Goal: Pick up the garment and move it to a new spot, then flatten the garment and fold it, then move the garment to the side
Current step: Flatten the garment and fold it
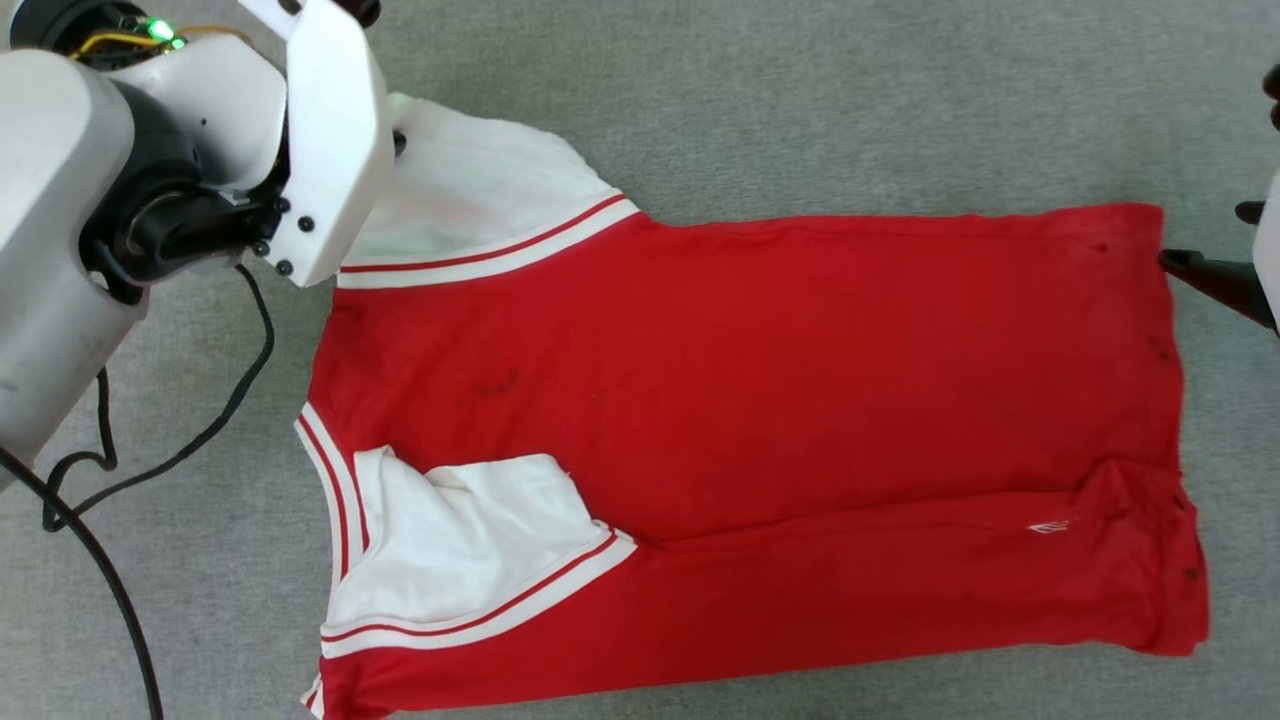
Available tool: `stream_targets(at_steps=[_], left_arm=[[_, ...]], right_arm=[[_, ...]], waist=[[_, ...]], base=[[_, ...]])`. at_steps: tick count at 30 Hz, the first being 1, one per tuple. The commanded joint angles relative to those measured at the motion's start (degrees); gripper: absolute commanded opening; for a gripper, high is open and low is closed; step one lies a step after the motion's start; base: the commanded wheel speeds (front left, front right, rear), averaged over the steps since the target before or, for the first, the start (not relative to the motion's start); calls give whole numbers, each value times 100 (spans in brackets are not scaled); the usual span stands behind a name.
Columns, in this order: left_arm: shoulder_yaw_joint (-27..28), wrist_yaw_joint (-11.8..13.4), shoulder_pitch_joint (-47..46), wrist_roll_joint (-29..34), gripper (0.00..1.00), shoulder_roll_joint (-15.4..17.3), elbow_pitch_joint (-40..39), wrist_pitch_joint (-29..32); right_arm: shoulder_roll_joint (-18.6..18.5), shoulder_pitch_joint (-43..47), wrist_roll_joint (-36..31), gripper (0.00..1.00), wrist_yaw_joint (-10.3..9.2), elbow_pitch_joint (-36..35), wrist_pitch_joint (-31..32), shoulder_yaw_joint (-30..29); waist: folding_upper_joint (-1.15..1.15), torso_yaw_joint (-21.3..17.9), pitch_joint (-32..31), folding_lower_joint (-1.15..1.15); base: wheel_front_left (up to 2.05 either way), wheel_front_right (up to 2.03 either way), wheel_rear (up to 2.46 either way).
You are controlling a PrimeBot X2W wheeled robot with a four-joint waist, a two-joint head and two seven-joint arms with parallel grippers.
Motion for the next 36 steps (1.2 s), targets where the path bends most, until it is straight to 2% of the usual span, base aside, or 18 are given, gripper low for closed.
stream_targets(at_steps=[1, 6, 12, 13, 14, 15, 23, 28, 36], left_arm=[[8, -9, -45, 46, 0, -26, -41, -31], [-11, -5, -98, 93, 0, -50, -186, -50], [-18, 9, -34, 108, 0, -15, -241, -111], [-23, 9, -14, 111, 0, -1, -236, -125], [-23, 9, -14, 111, 0, -1, -236, -125], [-28, 11, 16, 111, 0, 15, -224, -144], [18, 43, 359, -4, 0, 78, -224, -452], [11, 79, 694, -100, 0, 199, -448, -637], [-118, 265, 1501, -235, 0, 653, -1123, -879]], right_arm=[[135, -184, 39, 100, -4, 191, 101, 53], [503, -422, 15, 100, -4, 843, 87, 243], [795, -142, 116, 100, -4, 1405, -138, 803], [807, -142, 145, 53, -3, 1419, -205, 878], [807, -142, 145, 53, -3, 1419, -205, 878], [813, -178, 170, 0, -3, 1417, -315, 926], [524, -596, 421, 0, -3, 1370, -1214, 1002], [310, -323, 631, 0, -4, 1197, -1747, 1211], [-124, 253, 915, 0, -3, 886, -2350, 1532]], waist=[[0, 87, 102, 0], [0, 213, 273, 0], [0, 277, 349, 0], [0, 274, 339, 0], [0, 274, 339, 0], [0, 261, 312, 0], [0, 178, -236, 0], [0, 181, -656, 0], [0, 241, -1243, 0]], base=[[0, 0, 0], [0, 0, 0], [0, 0, 0], [0, 0, 0], [0, 0, 0], [0, 0, 0], [0, 0, 0], [0, 0, 0], [0, 0, 0]])
